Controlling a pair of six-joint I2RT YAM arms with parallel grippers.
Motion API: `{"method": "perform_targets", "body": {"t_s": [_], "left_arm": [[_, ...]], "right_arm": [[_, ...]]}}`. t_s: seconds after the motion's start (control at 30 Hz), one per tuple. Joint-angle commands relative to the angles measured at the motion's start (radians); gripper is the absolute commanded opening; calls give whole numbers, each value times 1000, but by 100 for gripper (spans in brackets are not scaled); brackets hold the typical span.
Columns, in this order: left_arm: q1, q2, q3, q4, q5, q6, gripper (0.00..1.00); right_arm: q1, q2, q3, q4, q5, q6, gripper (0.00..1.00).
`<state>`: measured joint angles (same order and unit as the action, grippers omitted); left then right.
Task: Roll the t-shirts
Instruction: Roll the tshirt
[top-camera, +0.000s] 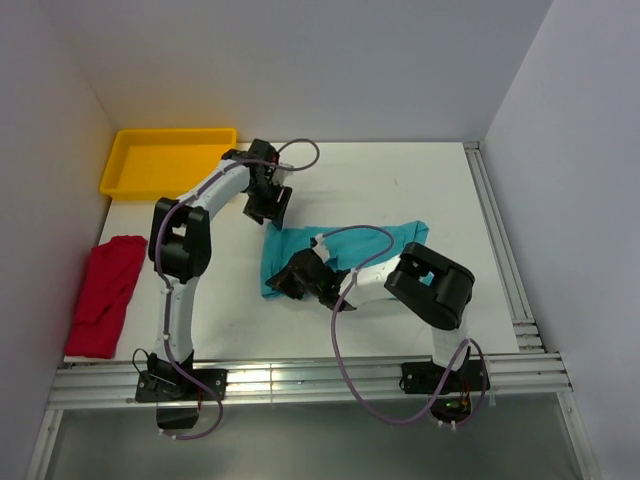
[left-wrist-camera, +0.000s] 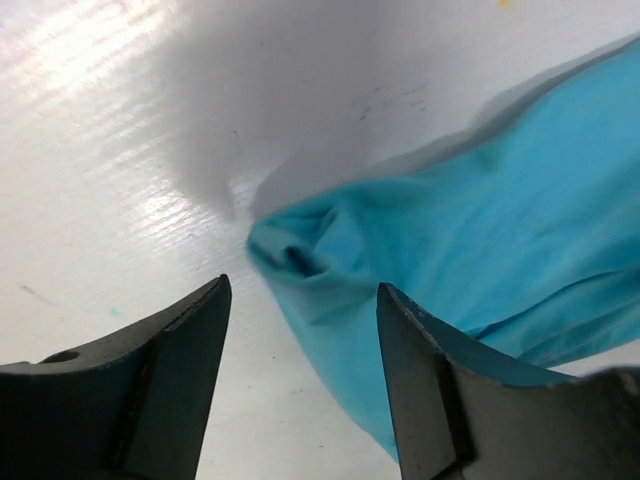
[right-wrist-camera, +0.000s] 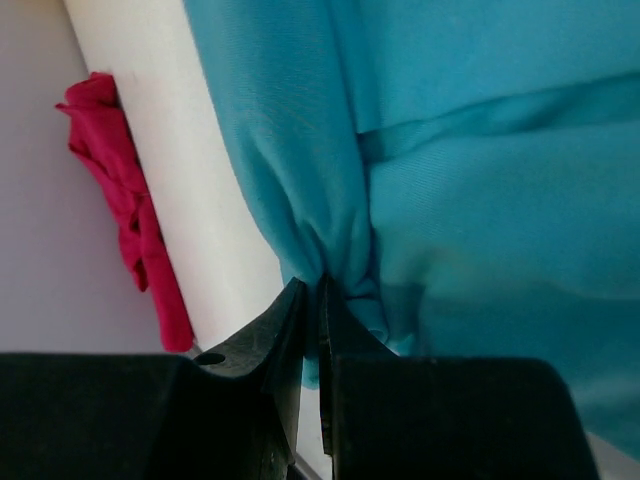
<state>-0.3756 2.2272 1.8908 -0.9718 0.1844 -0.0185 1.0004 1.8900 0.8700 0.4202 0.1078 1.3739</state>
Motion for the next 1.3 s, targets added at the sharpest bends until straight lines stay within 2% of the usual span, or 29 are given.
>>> {"method": "perform_targets", "body": {"t_s": [0.0,0.4,0.47,0.7,0.97,1.27], "left_arm": [[17,-121,1,77,48,5,66],[119,-184,-145,104,325,8,69],[130,-184,-157,97,365,54,69],[144,-192,-265,102,392,66,70],[145,-132,-276,117,438,57,69],[142,-63,-236,113,423,32,57]], "right_arm": [[3,-43,-69,161,-28,71,0],[-26,61,-209,488,-102,238,0],[-29,87,-215,532,-103,260,0],[-36,80,-218,516,-97,274,0],[-43,104,-229,554,-103,300,0],[-49,92,-215,517,-103,275,0]]}}
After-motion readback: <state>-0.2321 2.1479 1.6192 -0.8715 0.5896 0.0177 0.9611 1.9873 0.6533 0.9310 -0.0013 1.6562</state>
